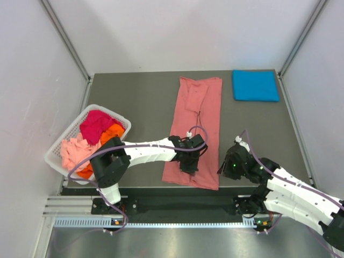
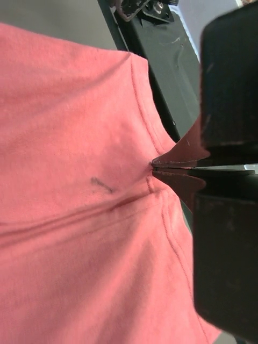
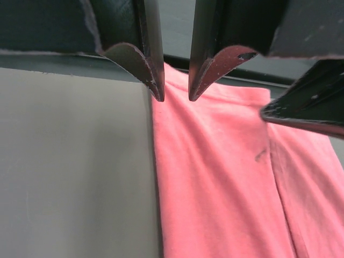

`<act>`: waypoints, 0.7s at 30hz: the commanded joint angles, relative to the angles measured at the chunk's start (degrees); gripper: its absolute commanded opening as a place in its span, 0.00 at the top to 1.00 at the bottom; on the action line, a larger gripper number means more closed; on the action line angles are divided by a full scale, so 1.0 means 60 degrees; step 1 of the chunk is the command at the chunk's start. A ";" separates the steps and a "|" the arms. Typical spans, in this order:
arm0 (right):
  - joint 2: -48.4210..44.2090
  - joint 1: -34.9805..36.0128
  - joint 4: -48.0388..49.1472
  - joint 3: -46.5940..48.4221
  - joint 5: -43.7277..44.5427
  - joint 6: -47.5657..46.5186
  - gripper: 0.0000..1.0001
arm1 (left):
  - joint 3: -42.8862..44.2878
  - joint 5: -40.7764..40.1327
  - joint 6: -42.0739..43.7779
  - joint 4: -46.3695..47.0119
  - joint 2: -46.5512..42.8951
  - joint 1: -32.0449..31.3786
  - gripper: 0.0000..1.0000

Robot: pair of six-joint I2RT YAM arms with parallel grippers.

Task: Fold and stack the t-shirts
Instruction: Fold the tshirt

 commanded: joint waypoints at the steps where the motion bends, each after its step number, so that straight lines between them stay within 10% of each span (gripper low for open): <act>1: 0.0007 -0.0153 0.0270 -0.0110 0.0007 -0.0130 0.75 | 0.0314 -0.0448 -0.0156 -0.0865 -0.0524 -0.0042 1.00; 21: -0.0169 -0.0050 0.1779 -0.1692 -0.1516 0.0471 0.75 | -0.0418 -0.0390 -0.0127 -0.0472 0.0019 -0.0086 0.89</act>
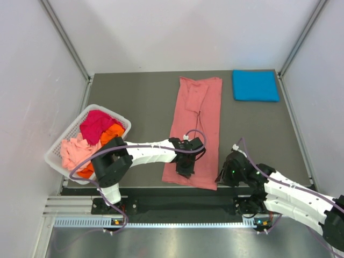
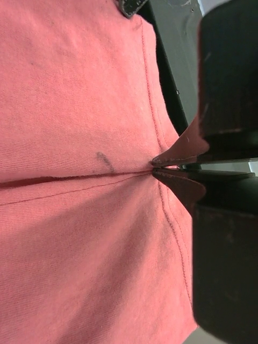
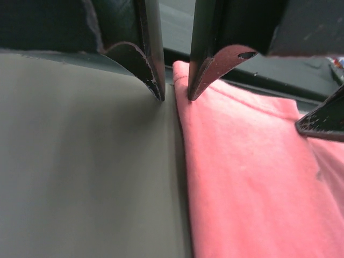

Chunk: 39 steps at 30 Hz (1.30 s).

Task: Fold and stack the t-shirts
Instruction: Fold the tshirt

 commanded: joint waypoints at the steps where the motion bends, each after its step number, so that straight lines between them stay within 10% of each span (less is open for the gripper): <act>1: -0.0289 -0.0058 0.0544 -0.0148 -0.0387 0.0234 0.75 | -0.0116 -0.0037 -0.0065 0.0064 -0.0029 -0.0065 0.89; 17: -0.1505 0.0089 0.0619 -0.0911 -0.0622 0.0850 0.95 | 0.0205 -0.0066 -0.0036 -0.0417 -0.0116 -0.0094 0.83; 26: -0.1622 0.0176 -0.0070 -0.0690 -0.0636 0.1010 0.76 | 0.1627 -0.1018 0.0520 -0.2103 -0.0790 -0.0079 0.65; 39: -0.2047 0.0367 0.0281 -0.1144 -0.0988 0.1523 0.71 | -0.0906 -0.0375 0.1106 -0.1461 -0.2575 0.1559 0.62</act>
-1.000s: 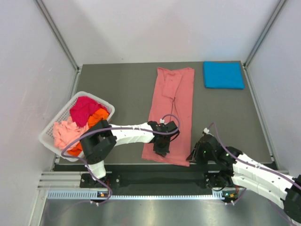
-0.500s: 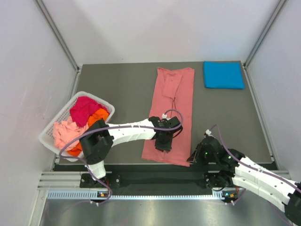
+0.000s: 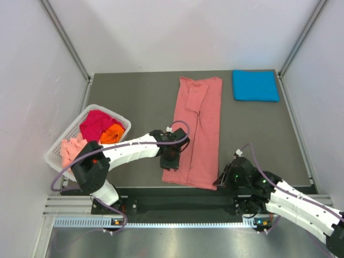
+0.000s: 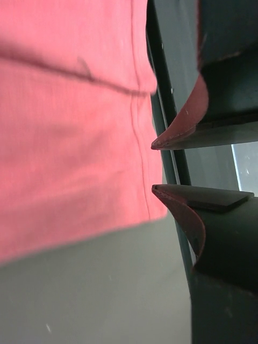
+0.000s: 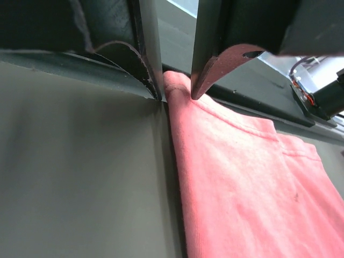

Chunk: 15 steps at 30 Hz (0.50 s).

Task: Fold and stack the t-shirts
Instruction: Fold the tshirt

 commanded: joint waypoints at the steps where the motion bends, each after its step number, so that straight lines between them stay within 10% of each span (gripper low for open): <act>1: -0.0026 0.0170 0.0234 -0.0135 -0.0234 0.0230 0.72 | -0.0546 0.0394 0.0338 0.0223 -0.0934 0.0537 0.62; 15: -0.0319 0.0229 0.0234 -0.0238 -0.0102 0.0318 0.96 | -0.2773 0.2064 0.0412 0.1717 -0.1859 0.1710 0.60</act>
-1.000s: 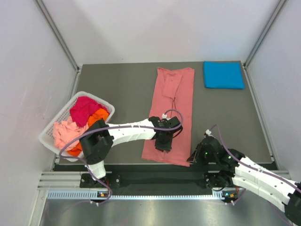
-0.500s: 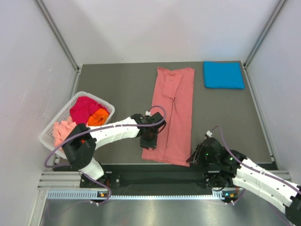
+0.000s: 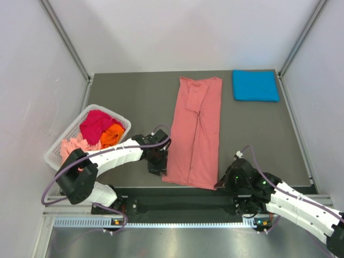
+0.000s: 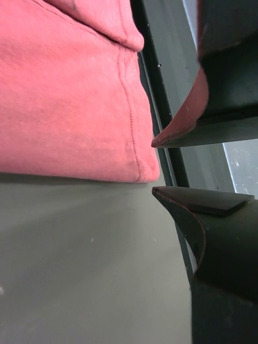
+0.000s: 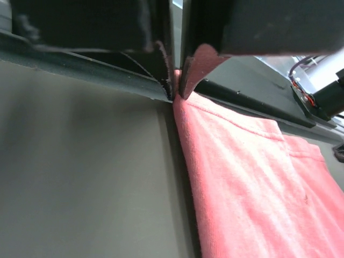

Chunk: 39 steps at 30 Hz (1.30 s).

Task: Fold and stack the t-shirts
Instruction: Fold the tshirt

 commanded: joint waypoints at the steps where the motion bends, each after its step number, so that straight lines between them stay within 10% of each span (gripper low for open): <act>1: -0.0176 0.0112 0.0165 0.0086 -0.0015 0.0048 0.99 | -0.0256 0.0502 -0.0015 0.0745 -0.0183 0.0020 0.60; 18: -0.0382 0.0127 -0.0098 0.0175 0.0190 0.0019 1.00 | -0.0960 0.0561 -0.0205 0.1389 0.0227 0.0035 0.65; 25: -0.0601 0.0127 -0.1005 0.0568 0.0701 -0.0156 1.00 | -0.1209 0.0868 -0.0498 0.1653 0.0097 -0.0009 1.00; 39: -0.0677 0.0127 -0.1858 0.1317 0.1421 -0.0654 1.00 | -0.1005 0.0899 -0.1817 0.2328 -0.0418 -0.1196 1.00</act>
